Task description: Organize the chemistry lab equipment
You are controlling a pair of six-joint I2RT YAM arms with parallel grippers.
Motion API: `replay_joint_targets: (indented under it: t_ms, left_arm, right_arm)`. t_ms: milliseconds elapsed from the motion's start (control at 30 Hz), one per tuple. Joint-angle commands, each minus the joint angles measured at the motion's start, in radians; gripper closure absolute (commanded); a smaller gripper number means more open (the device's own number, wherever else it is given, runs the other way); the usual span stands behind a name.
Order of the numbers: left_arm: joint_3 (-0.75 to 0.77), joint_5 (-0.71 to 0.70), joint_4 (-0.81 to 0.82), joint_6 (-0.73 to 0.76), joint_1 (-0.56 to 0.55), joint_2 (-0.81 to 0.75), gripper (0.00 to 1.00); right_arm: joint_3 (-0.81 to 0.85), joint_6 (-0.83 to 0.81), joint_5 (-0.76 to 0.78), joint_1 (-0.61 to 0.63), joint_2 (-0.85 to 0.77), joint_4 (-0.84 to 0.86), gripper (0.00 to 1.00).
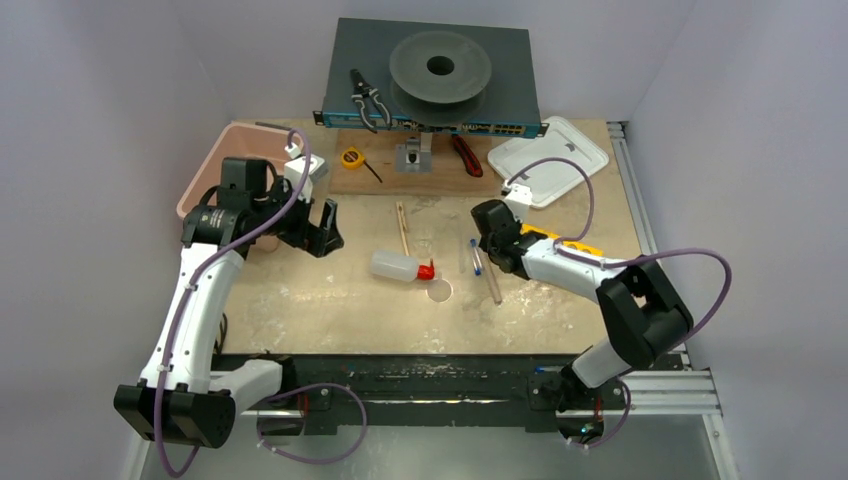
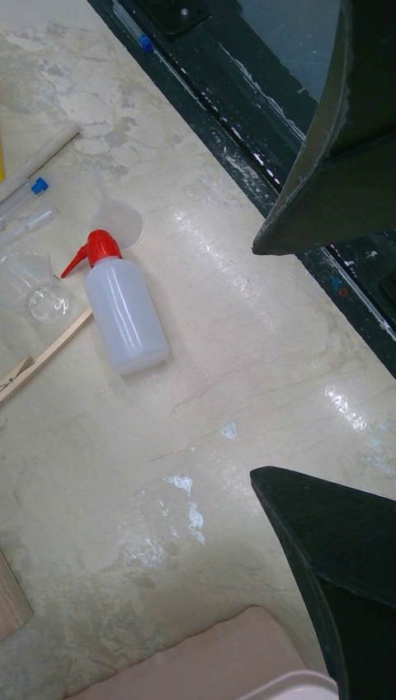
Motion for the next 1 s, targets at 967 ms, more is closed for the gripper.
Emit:
replay_joint_targets:
  t_ms: [967]
  left_arm:
    - [0.006, -0.020, -0.038, 0.092, 0.041, -0.032, 0.00]
  right_arm:
    - [0.001, 0.025, 0.158, -0.300, -0.035, 0.054, 0.83]
